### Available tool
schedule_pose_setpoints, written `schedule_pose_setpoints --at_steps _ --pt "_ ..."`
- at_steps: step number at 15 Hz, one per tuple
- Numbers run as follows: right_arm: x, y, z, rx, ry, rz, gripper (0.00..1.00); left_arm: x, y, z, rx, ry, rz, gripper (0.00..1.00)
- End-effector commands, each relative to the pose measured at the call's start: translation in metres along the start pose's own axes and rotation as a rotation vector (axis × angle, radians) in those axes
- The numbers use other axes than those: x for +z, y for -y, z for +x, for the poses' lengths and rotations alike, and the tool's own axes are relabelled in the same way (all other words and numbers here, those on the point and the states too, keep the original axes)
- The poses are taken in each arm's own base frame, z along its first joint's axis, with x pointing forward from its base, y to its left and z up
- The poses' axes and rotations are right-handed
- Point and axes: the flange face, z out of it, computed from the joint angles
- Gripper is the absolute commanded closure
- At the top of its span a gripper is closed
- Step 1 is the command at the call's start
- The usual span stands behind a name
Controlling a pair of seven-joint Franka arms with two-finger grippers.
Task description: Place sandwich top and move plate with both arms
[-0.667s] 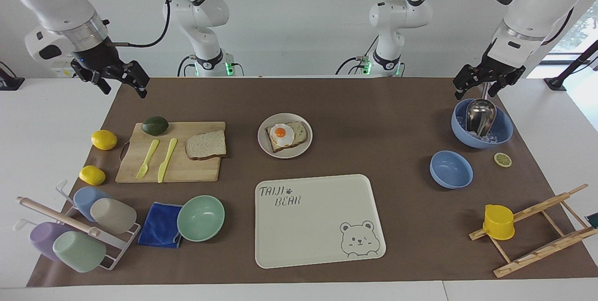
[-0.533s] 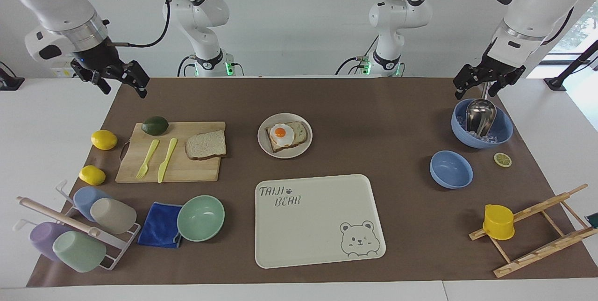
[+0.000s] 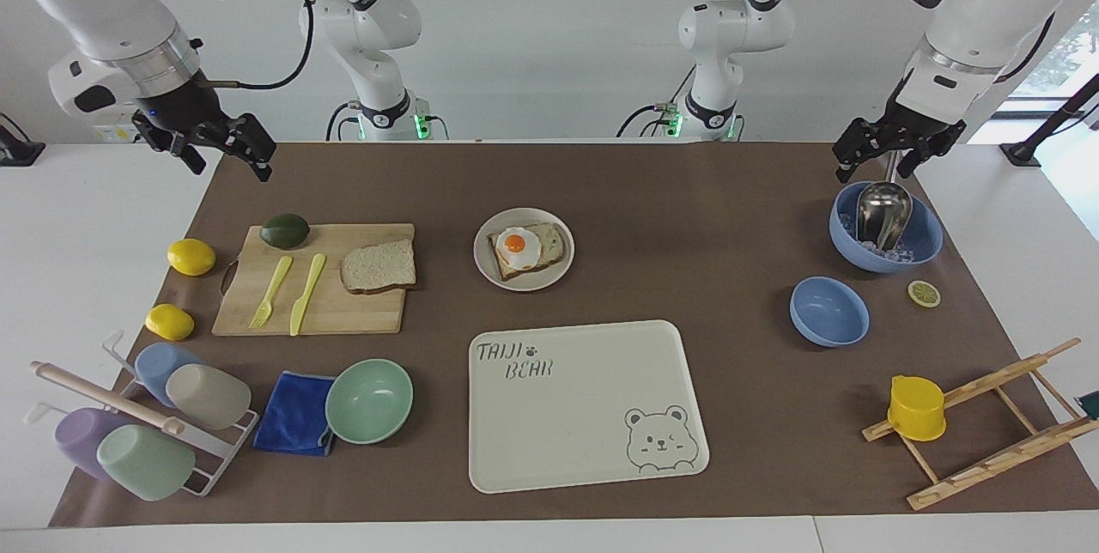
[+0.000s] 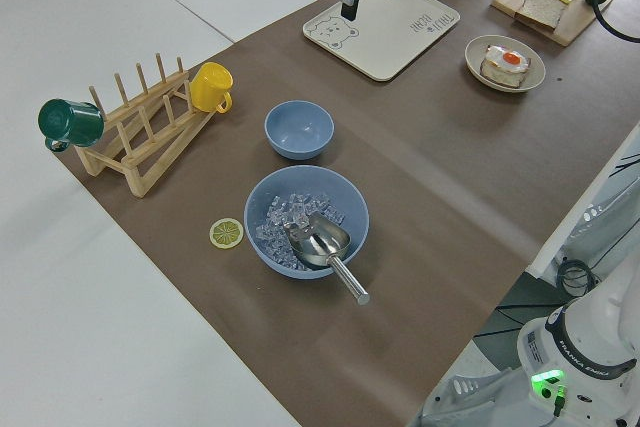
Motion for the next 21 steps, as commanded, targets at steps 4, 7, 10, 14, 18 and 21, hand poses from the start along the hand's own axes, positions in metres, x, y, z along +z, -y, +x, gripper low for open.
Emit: schedule_pose_setpoints --at_steps 4,7,10,14,18,21 --pt "0.019 0.071 -0.015 -0.096 -0.018 -0.008 0.0 -0.003 0.002 -0.007 -0.002 -0.009 0.012 0.0" --pt "0.062 0.155 -0.02 -0.062 0.011 -0.158 0.0 -0.003 0.002 -0.007 -0.002 -0.009 0.012 0.0" --pt "0.114 0.215 -0.021 -0.077 0.03 -0.274 0.0 -0.003 0.002 -0.007 -0.002 -0.009 0.012 0.0" --pt "0.21 0.25 -0.029 -0.068 0.036 -0.303 0.0 -0.003 0.002 -0.007 -0.002 -0.009 0.012 0.0" --pt "0.274 0.248 -0.032 -0.077 0.04 -0.409 0.0 -0.002 0.002 -0.007 0.0 -0.007 0.013 0.0" --pt "0.298 0.238 -0.038 -0.085 0.035 -0.393 0.0 -0.002 0.002 -0.007 0.001 -0.007 0.013 0.0"
